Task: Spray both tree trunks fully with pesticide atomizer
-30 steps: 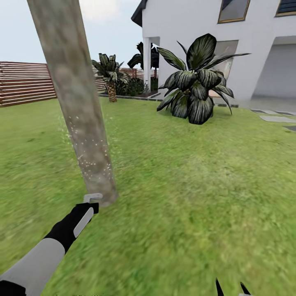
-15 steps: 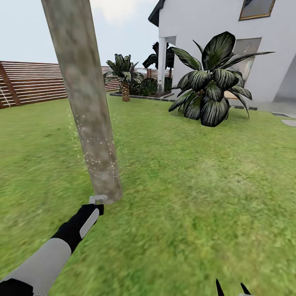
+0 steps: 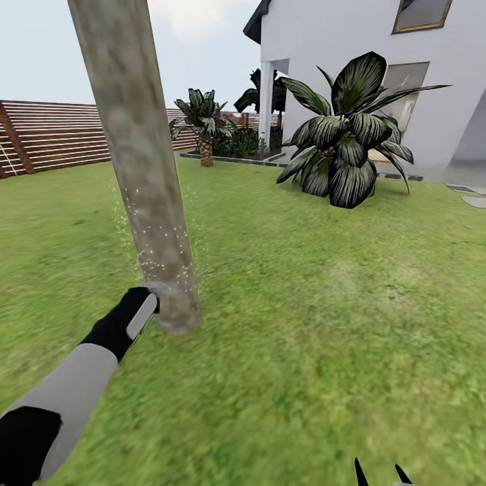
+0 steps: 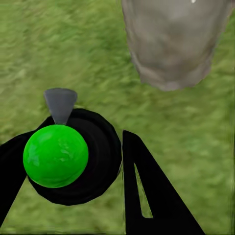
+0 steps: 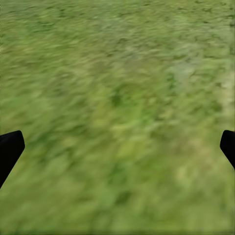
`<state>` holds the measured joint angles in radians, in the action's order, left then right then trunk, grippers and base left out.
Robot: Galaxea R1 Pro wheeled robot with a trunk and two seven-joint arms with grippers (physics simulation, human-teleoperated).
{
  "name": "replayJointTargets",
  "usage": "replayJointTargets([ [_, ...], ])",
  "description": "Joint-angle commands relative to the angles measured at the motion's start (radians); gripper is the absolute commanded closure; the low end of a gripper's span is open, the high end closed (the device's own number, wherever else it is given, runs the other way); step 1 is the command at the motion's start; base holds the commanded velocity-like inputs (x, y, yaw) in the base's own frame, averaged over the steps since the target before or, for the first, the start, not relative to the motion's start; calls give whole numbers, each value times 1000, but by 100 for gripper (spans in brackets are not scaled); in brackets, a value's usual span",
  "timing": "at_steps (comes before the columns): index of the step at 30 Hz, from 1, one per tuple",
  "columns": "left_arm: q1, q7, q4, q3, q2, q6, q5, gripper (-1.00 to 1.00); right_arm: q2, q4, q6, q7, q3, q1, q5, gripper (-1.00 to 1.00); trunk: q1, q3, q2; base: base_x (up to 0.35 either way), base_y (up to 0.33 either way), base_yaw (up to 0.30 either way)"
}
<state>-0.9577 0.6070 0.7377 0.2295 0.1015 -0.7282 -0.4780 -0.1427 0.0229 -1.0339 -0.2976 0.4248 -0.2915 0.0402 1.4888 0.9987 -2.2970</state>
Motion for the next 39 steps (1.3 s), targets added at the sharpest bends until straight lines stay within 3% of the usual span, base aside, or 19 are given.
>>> replayJointTargets([
  [1, -2, -1, 1, -31, 2, -7, -1, 100, 0, 0, 0, 0, 0, 0, 0, -100, 0, 0, 0, 0, 0, 0],
  [4, -24, -1, 52, -57, -23, -115, 1, 100, 0, 0, 0, 0, 0, 0, 0, -100, 0, 0, 0, 0, 0, 0],
  [7, -25, -2, 148, -55, -88, -194, 4, 100, 0, 0, 0, 0, 0, 0, 0, -100, 0, 0, 0, 0, 0, 0],
  [9, -26, -2, 205, -34, -130, -250, 5, 100, 0, 0, 0, 0, 0, 0, 0, -100, 0, 0, 0, 0, 0, 0],
  [11, -27, -1, 236, -12, -148, -266, 9, 100, 0, 0, 0, 0, 0, 0, 0, -100, 0, 0, 0, 0, 0, 0],
  [12, -27, -1, 244, -8, -145, -270, 10, 100, 0, 0, 0, 0, 0, 0, 0, -100, 0, 0, 0, 0, 0, 0],
  [13, -28, 0, 248, -9, -125, -271, 11, 100, 0, 0, 0, 0, 0, 0, 0, -100, 0, 0, 0, 0, 0, 0],
  [15, -29, 0, 250, -14, -57, -272, 9, 100, 0, 0, 0, 0, 0, 0, 0, -100, 0, 0, 0, 0, 0, 0],
  [17, -29, 0, 250, -32, -30, -273, 8, 100, 0, 0, 0, 0, 0, 0, 0, -100, 0, 0, 0, 0, 0, 0],
  [19, -29, 0, 250, -36, -42, -273, 6, 100, 0, 0, 0, 0, 0, 0, 0, -100, 0, 0, 0, 0, 0, 0],
  [23, -34, 0, 266, -34, -119, -274, 7, 100, 0, 0, 0, 0, 0, 0, 0, -100, 0, 0, 0, 0, 0, 0],
  [24, -36, 0, 280, -34, -124, -275, 9, 100, 0, 0, 0, 0, 0, 0, 0, -100, 0, 0, 0, 0, 0, 0],
  [26, -47, 0, 316, -36, -121, -278, 11, 100, 0, 0, 0, 0, 0, 0, 0, -100, 0, 0, 0, 0, 0, 0],
  [29, -100, 0, 336, -50, -78, -284, 9, 100, 0, 0, 0, 0, 0, 0, 0, -100, 0, 0, 0, 0, 0, 0],
  [30, -106, 0, 337, -63, -74, -284, 9, 100, 0, 0, 0, 0, 0, 0, 0, -100, 0, 0, 0, 0, 0, 0],
  [33, -118, 0, 337, -91, -79, -284, 6, 100, 0, 0, 0, 0, 0, 0, 0, -100, 0, 0, 0, 0, 0, 0],
  [39, -176, 0, 325, -91, -117, -284, 1, 100, 0, 0, 0, 0, 0, 0, 0, -100, 0, 0, 0, 0, 0, 0],
])
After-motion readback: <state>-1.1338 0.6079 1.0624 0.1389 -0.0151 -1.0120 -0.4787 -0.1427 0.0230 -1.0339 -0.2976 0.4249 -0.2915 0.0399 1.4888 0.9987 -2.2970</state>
